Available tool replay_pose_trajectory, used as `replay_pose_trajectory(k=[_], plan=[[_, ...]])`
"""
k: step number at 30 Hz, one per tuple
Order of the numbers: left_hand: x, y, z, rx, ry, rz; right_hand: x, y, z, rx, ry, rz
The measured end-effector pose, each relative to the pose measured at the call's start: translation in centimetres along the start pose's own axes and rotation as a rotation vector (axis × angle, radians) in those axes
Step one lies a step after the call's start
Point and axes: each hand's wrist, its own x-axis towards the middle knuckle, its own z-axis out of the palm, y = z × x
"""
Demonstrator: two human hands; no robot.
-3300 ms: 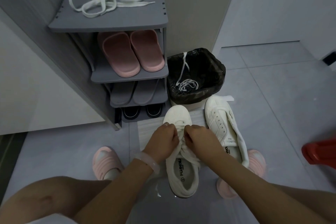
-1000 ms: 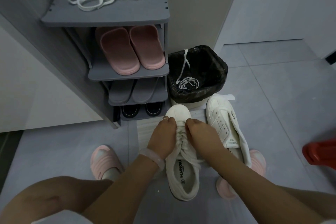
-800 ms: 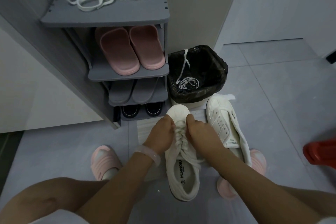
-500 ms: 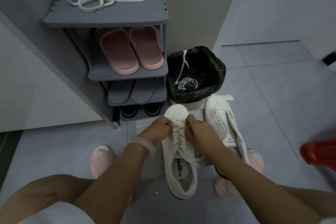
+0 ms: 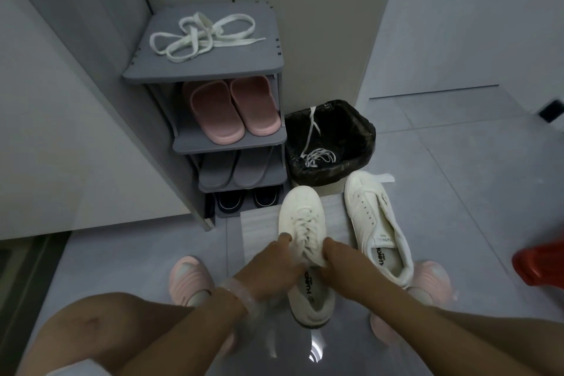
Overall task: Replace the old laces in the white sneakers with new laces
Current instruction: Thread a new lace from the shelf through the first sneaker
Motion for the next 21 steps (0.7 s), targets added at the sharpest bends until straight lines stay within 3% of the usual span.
replay_pose_trajectory(k=[2,6,11,14,16,17,21], plan=[[-0.9,-0.4,1.4,-0.031,0.004,-0.042,-0.3,-0.2,-0.9,-0.013,-0.06,0.016],[-1.4,-1.6,2.8,-0.178,0.033,-0.16,-2.2,-0.5,-6.0,0.304,-0.191,0.041],[-1.0,-1.7,3.3,-0.226,0.093,-0.189,-4.6,-2.4,-12.2,0.969,0.035,-0.006],[-0.9,-1.6,3.4,-0.212,0.112,-0.19,-5.2,-5.3,-11.0,1.183,0.227,-0.045],[-0.9,-1.4,3.4,-0.202,0.114,-0.177,-5.1,-6.9,-7.7,1.317,0.268,0.004],[-0.9,-1.4,3.4,-0.179,0.12,-0.165,-4.9,-7.3,-5.5,1.285,0.293,0.051],[-1.2,-1.4,3.2,-0.178,0.16,-0.11,-3.8,-6.4,2.2,0.607,0.371,0.183]])
